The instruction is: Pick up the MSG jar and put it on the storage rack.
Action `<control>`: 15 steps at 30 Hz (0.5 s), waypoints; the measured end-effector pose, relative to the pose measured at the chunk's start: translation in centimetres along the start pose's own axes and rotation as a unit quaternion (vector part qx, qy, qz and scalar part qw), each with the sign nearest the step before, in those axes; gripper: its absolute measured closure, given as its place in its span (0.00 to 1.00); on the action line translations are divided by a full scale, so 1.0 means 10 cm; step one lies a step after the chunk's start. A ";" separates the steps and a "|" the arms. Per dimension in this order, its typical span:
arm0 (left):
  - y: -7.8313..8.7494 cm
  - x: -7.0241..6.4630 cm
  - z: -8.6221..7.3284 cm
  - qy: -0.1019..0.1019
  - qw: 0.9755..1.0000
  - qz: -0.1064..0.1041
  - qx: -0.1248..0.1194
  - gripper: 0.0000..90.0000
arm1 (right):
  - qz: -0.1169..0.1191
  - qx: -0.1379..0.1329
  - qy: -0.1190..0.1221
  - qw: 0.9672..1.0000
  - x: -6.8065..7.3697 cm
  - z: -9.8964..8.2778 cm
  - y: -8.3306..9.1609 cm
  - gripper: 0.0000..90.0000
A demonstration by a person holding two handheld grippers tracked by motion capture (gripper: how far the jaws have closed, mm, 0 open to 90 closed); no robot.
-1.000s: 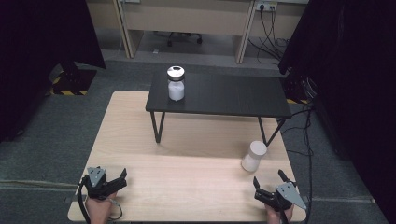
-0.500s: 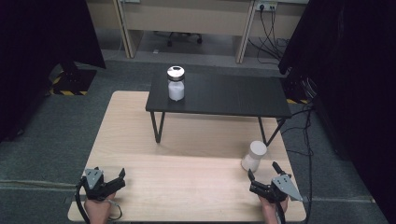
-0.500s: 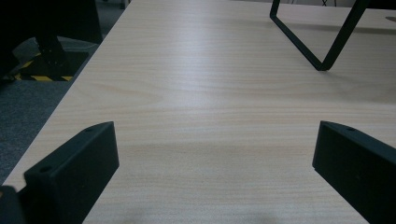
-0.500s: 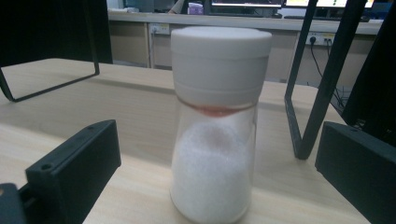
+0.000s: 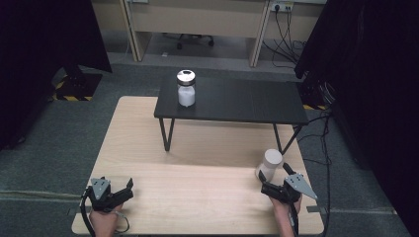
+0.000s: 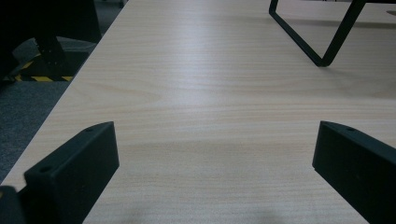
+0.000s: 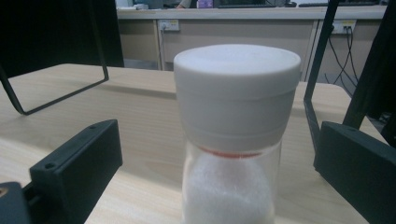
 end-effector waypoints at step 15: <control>0.00 -0.07 0.01 -0.023 1.000 0.012 0.002 0.00 | 0.009 0.025 -0.003 1.000 -0.05 0.19 -0.10 0.09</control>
Point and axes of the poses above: each handheld gripper's, and its own axes: y roughly backward along the jaws, z roughly out of its top, x roughly to its left, the point moved 4 cm from there along -y, roughly forward along the jaws, and after that the axes turned 11 degrees about -y, right-handed, at the moved point
